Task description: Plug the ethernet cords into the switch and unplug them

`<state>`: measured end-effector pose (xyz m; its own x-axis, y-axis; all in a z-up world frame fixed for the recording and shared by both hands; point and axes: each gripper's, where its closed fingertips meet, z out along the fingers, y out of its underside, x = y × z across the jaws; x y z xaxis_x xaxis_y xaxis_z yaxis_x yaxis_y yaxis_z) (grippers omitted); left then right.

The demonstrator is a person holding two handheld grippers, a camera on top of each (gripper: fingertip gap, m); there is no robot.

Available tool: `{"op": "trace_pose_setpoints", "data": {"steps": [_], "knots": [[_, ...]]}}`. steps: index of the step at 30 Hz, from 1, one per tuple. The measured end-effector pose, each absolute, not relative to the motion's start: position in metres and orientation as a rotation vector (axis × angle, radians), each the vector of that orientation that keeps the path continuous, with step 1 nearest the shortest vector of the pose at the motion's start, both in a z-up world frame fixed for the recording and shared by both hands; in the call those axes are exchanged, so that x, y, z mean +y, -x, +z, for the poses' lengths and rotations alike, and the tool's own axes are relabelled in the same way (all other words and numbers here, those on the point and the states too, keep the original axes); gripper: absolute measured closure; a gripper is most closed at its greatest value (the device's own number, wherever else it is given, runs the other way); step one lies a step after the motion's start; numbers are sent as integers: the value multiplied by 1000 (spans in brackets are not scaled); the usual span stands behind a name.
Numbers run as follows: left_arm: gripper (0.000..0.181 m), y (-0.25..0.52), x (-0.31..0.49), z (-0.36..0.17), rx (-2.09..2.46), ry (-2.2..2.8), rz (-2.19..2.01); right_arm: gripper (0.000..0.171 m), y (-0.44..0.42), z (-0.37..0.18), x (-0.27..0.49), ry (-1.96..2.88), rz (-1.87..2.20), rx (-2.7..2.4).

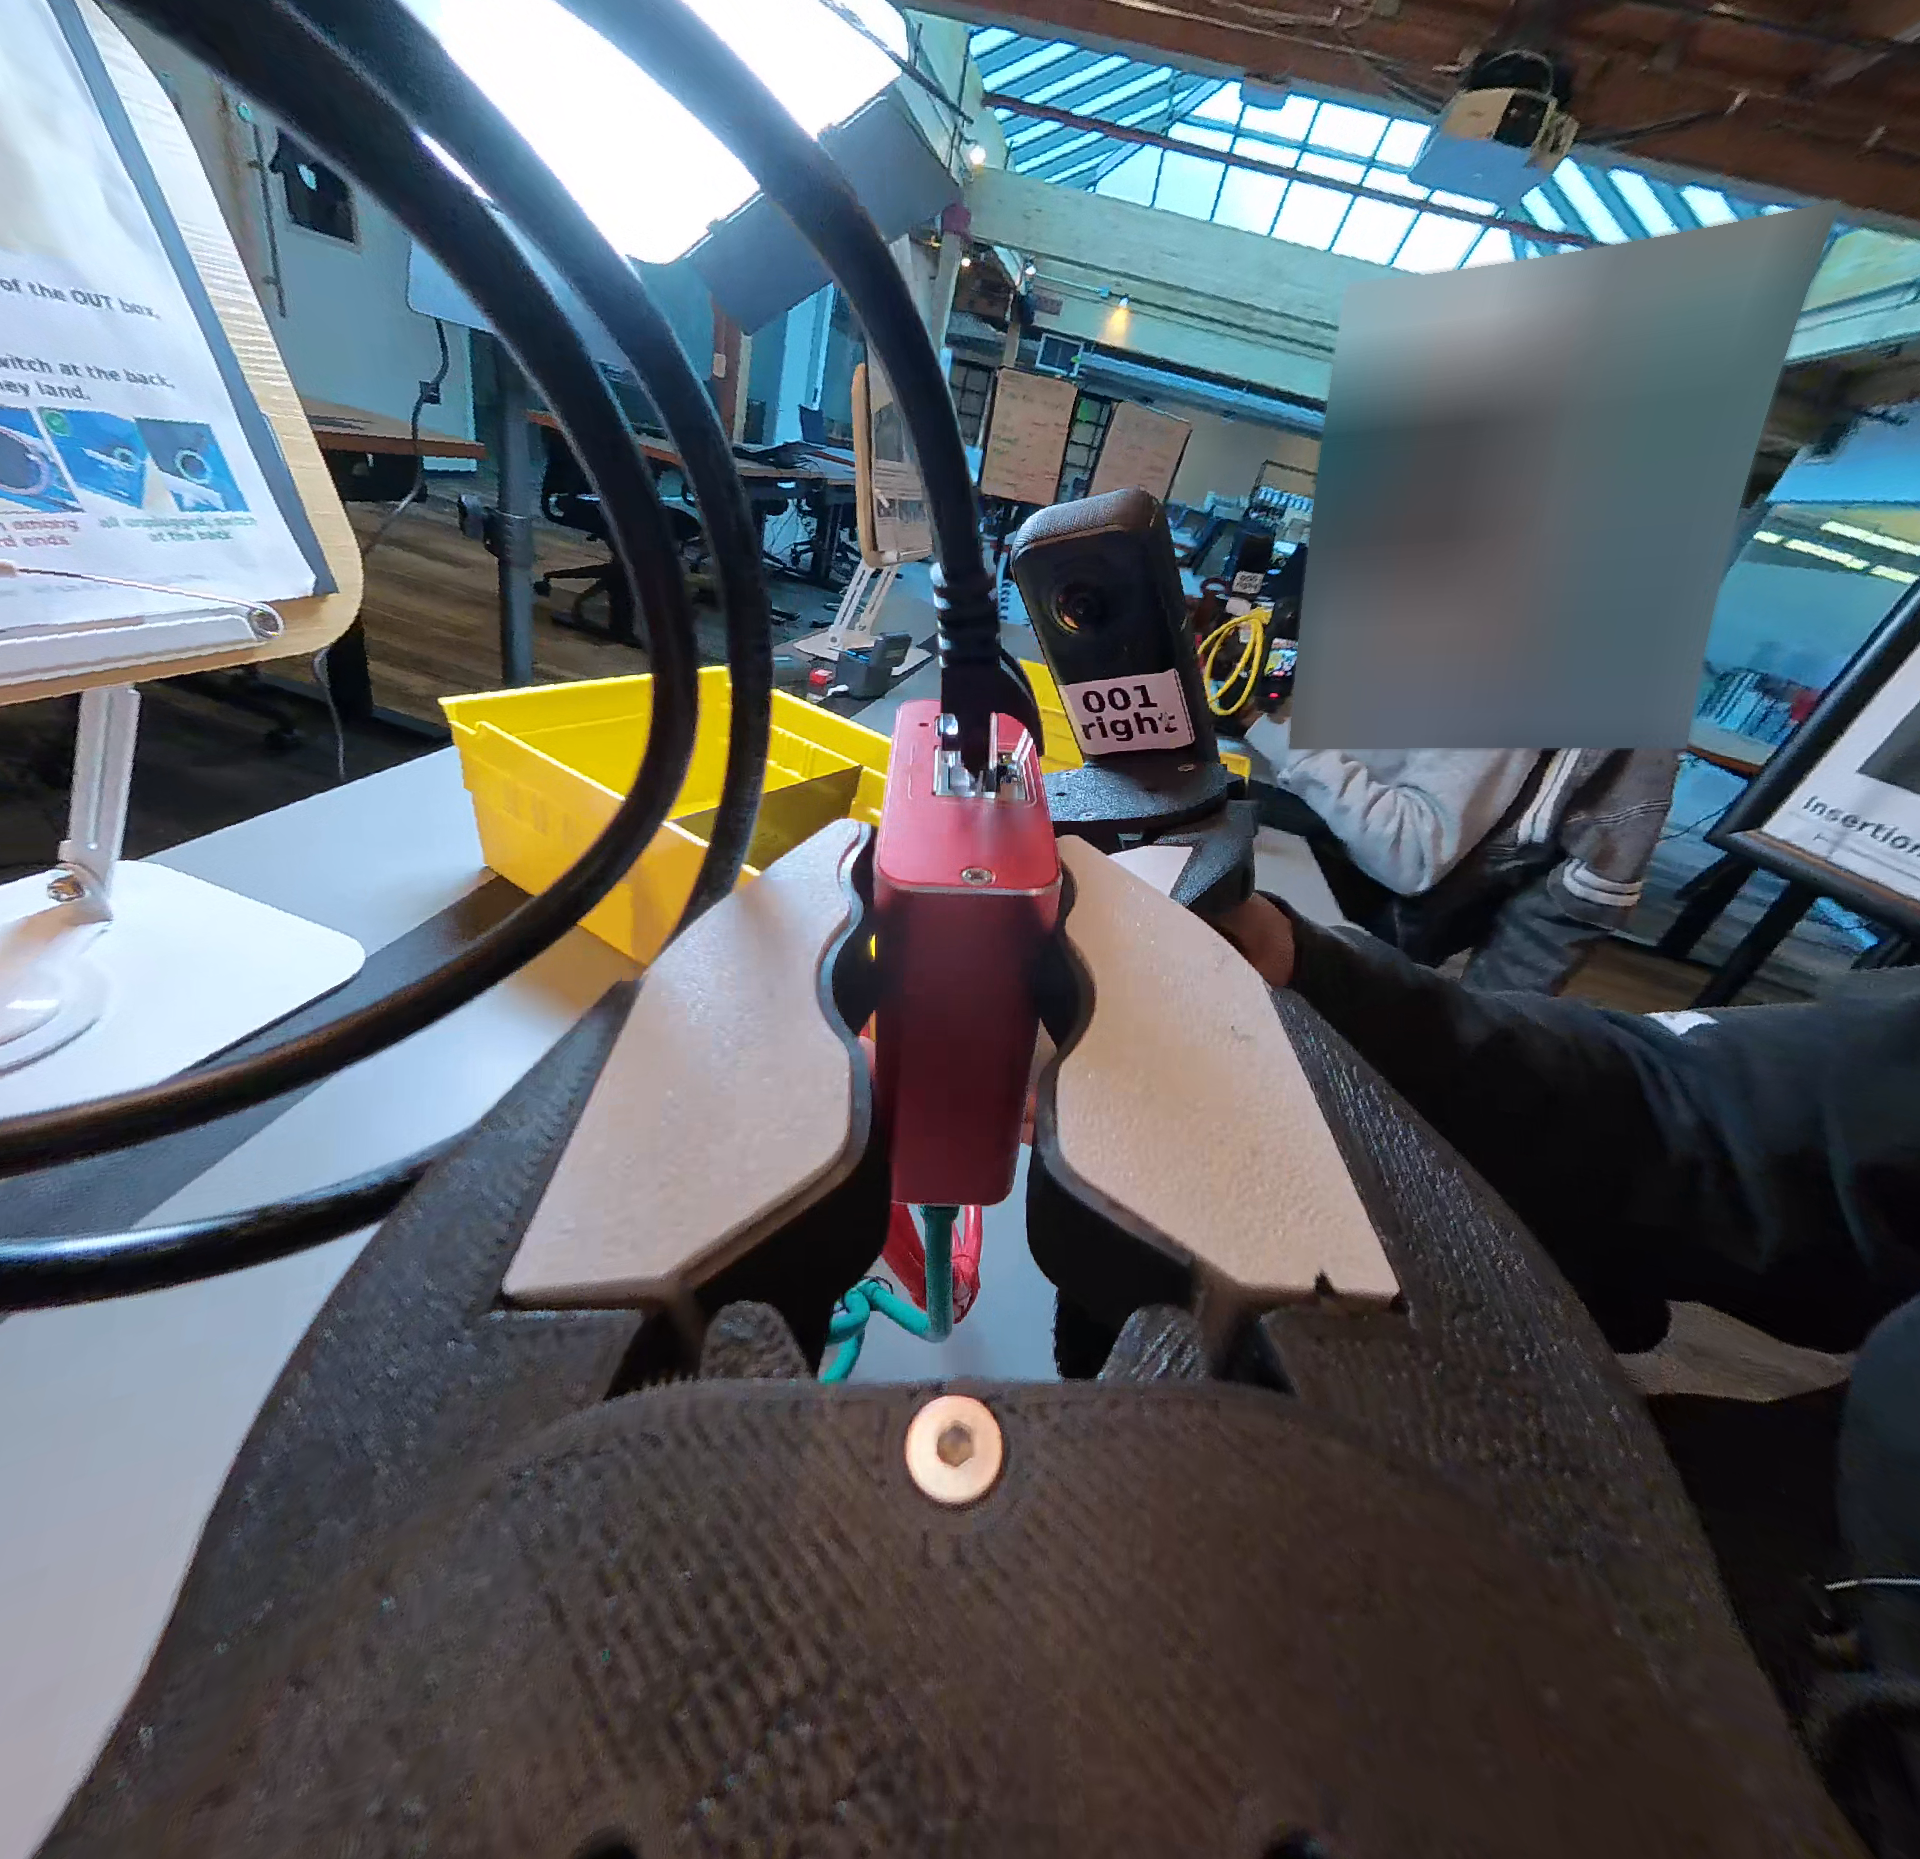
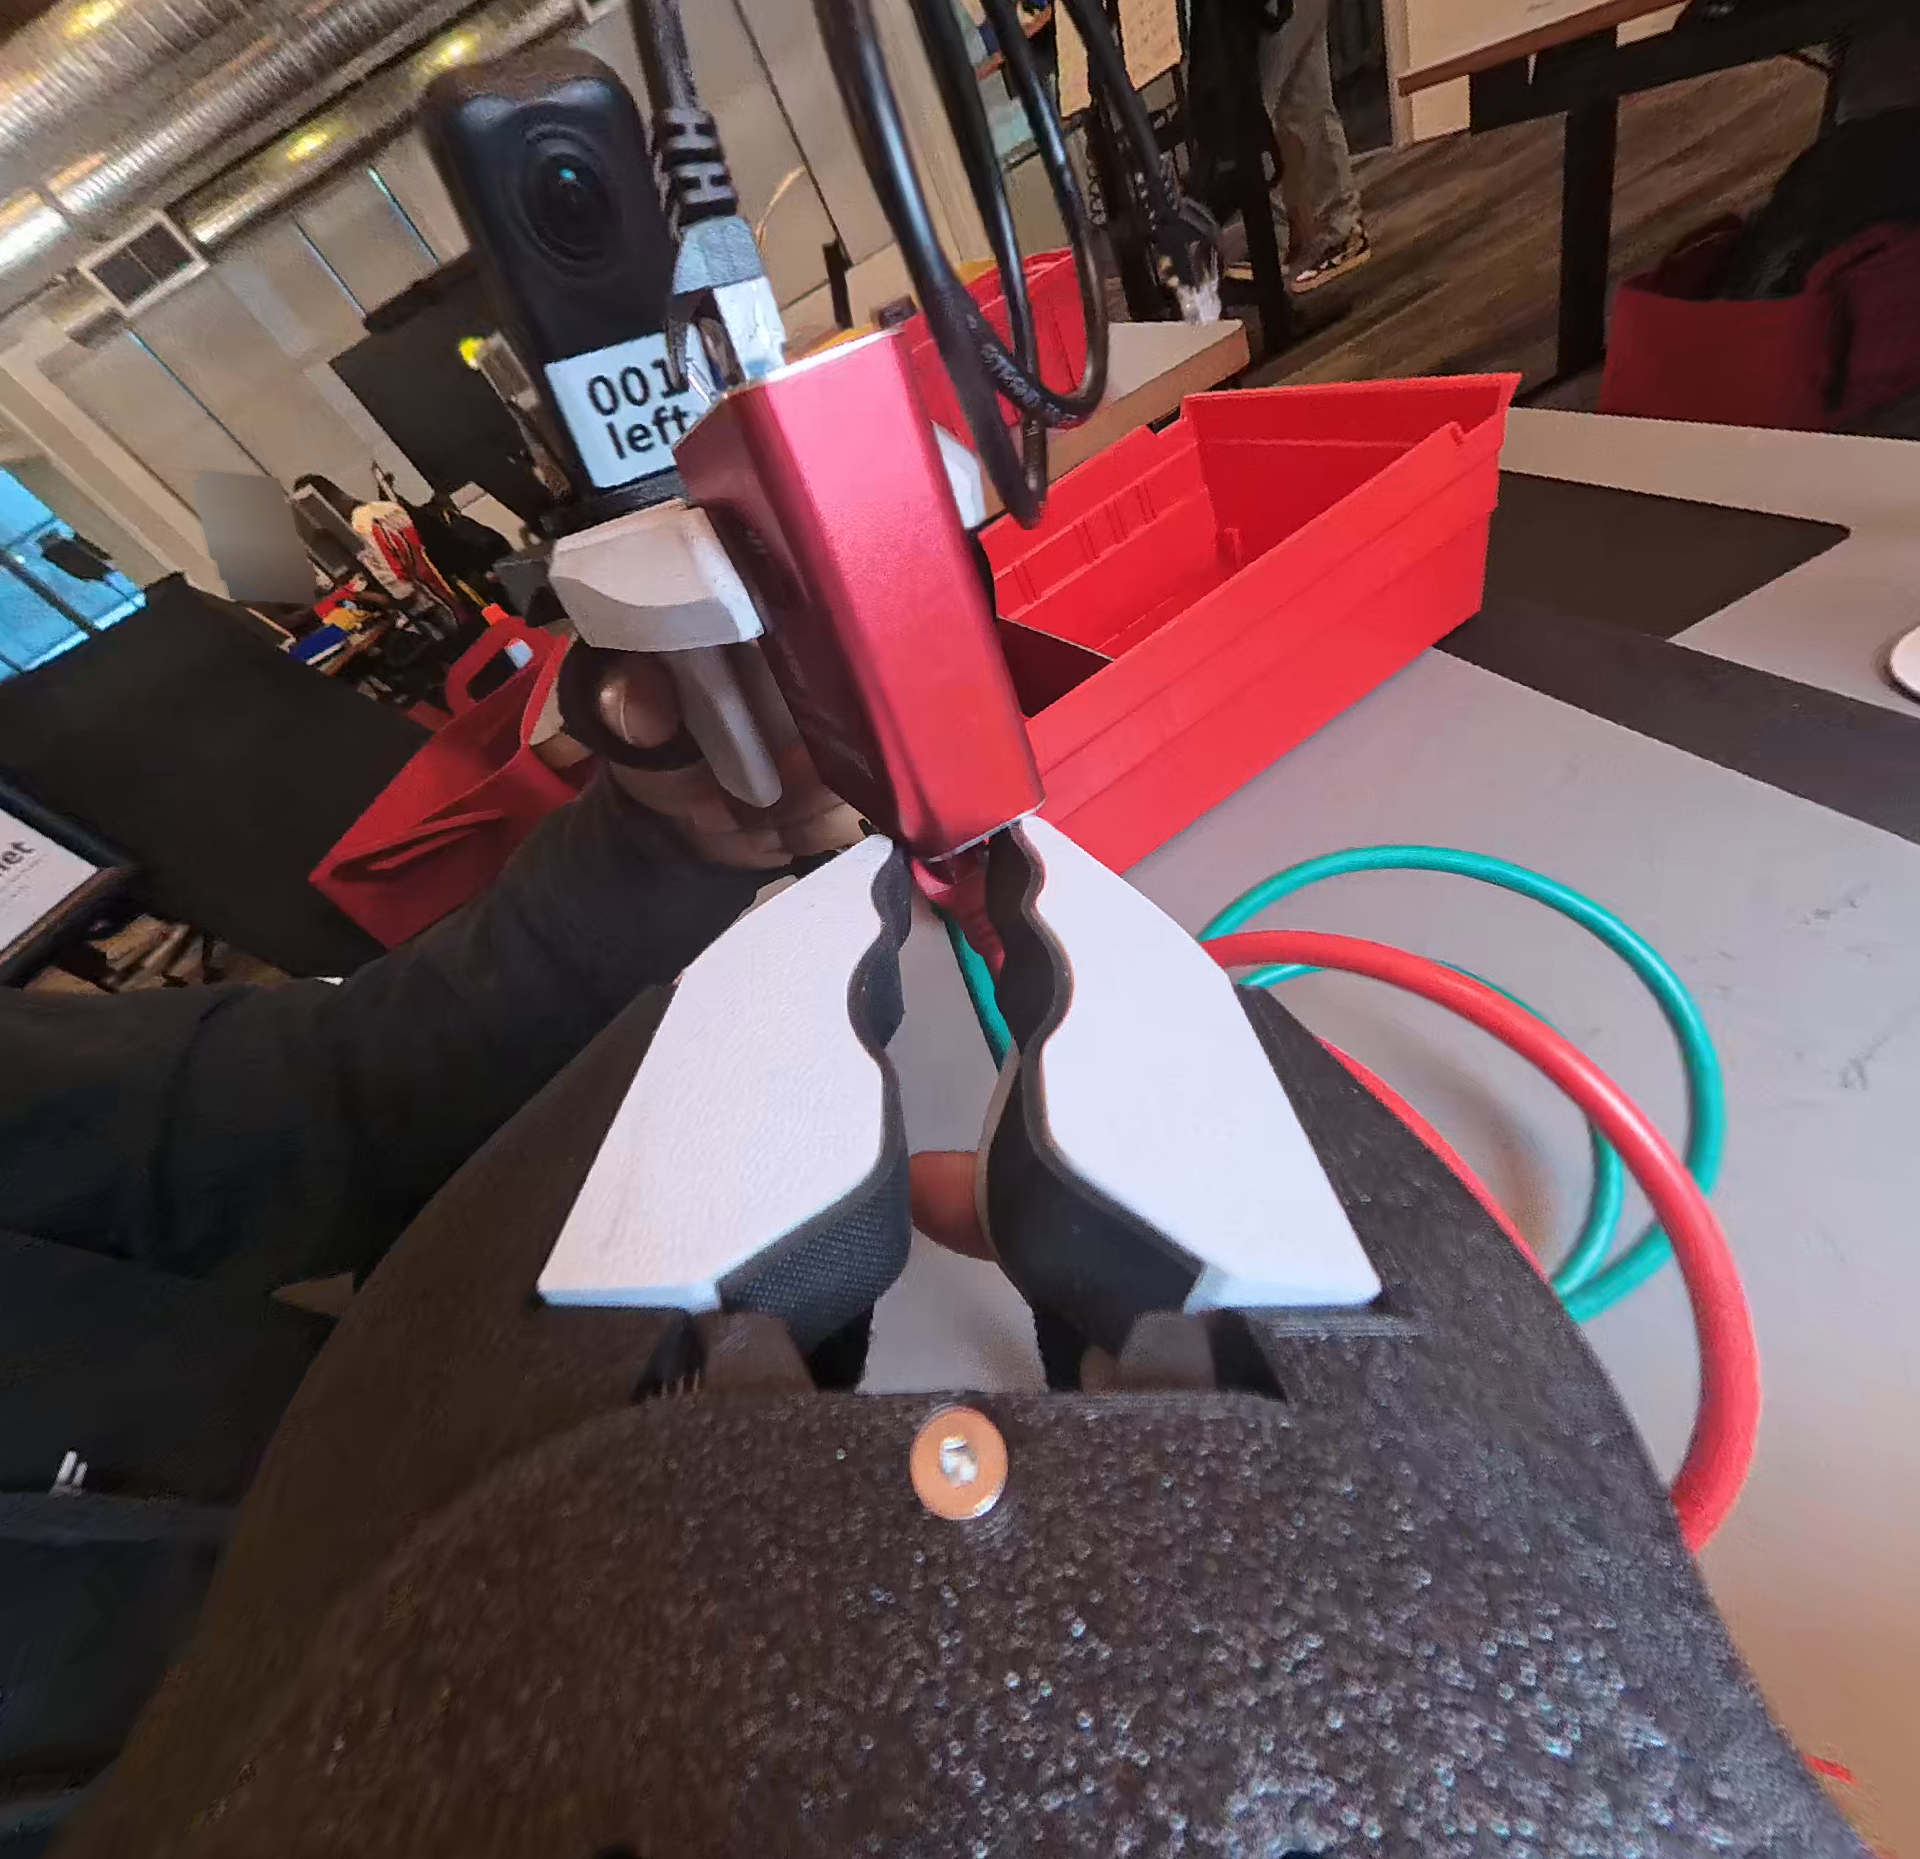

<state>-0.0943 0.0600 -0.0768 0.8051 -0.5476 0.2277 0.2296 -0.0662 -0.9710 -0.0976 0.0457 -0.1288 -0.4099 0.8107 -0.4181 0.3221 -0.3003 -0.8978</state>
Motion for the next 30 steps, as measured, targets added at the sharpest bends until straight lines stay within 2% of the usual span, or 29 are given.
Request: {"op": "trace_pose_setpoints", "data": {"steps": [9,11,12,13,15,21,27,30], "knots": [[152,94,55,-71,336,1466,-525,156,102,-129,38,1539,1995,-1429],[152,92,53,-65,331,1440,-550,157,103,-138,40,1515,1822,-1513],[153,88,39,-42,323,1310,-684,157,107,-155,49,1507,1582,-1563],[152,89,25,-18,310,1220,-775,157,108,-164,46,1520,1581,-1582],[152,95,6,6,326,1197,-696,157,107,-151,31,1480,1796,-1552],[153,133,-9,12,227,1219,-622,157,93,-111,25,1303,1726,-1606],[153,163,19,-22,91,1369,-447,157,40,-42,23,1075,1988,-1569],[152,164,30,-37,82,1426,-391,157,17,-6,33,988,1973,-1524]]}}
